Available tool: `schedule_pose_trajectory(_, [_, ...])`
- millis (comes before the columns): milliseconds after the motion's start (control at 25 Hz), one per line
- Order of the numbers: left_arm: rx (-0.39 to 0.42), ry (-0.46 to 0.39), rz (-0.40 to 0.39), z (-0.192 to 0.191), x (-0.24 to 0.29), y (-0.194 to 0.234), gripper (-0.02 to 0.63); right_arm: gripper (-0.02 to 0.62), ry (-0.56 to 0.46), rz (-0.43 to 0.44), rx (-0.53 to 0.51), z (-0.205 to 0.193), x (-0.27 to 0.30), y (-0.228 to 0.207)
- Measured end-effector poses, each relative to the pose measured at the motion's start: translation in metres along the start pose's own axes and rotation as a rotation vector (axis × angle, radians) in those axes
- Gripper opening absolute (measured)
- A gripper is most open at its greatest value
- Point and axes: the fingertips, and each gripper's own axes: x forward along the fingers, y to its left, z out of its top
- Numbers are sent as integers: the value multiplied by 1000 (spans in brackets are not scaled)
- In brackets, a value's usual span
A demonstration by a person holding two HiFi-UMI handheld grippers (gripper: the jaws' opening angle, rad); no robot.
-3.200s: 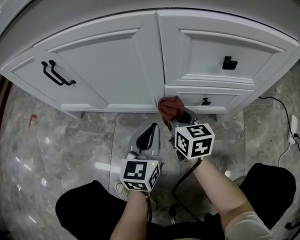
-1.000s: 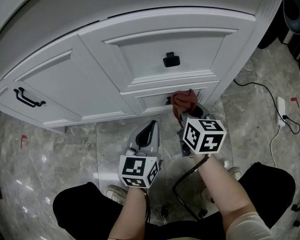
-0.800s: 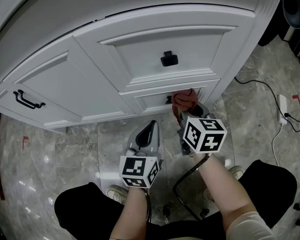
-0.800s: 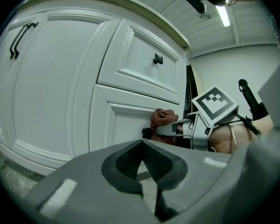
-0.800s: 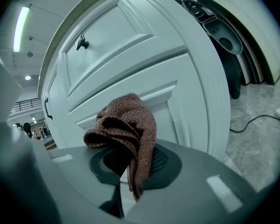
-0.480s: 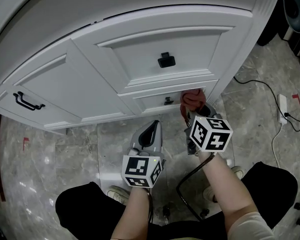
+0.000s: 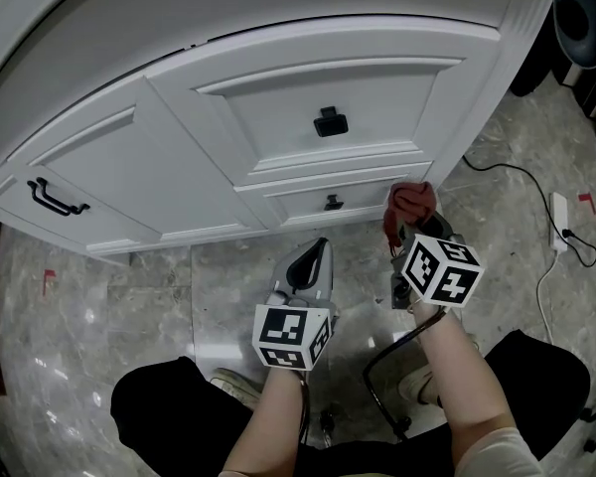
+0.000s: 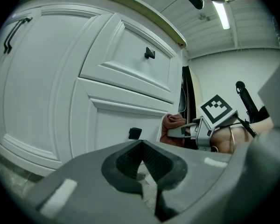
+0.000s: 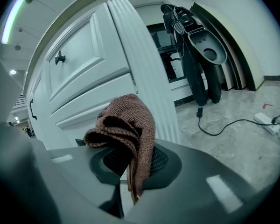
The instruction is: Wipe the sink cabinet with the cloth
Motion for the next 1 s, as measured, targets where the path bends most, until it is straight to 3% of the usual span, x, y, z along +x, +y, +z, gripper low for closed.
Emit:
schedule_pose_trajectory(120, [27, 13, -6, -6, 0, -1, 0, 77, -10, -24, 24, -1, -6, -16])
schedule_pose_trajectory(240, [57, 27, 20, -11, -6, 9, 0, 77, -3, 10, 16, -12, -6, -3])
schedule_pose_trajectory(400, [22, 11, 73, -11, -21, 35, 0, 77, 58, 89, -37, -42, 5, 36])
schedule_pose_trajectory(560, [17, 13, 119, -14, -35, 62, 0, 77, 138, 174, -8, -83, 18, 83])
schedule_pose_trajectory(680, [-7, 3, 152, -13, -46, 83, 0, 77, 189, 246, -65, -110, 29, 127])
schedule_pose_trajectory(1000, [-24, 5, 200, -19, -72, 119, 0, 75, 215, 359, -106, -140, 64, 199])
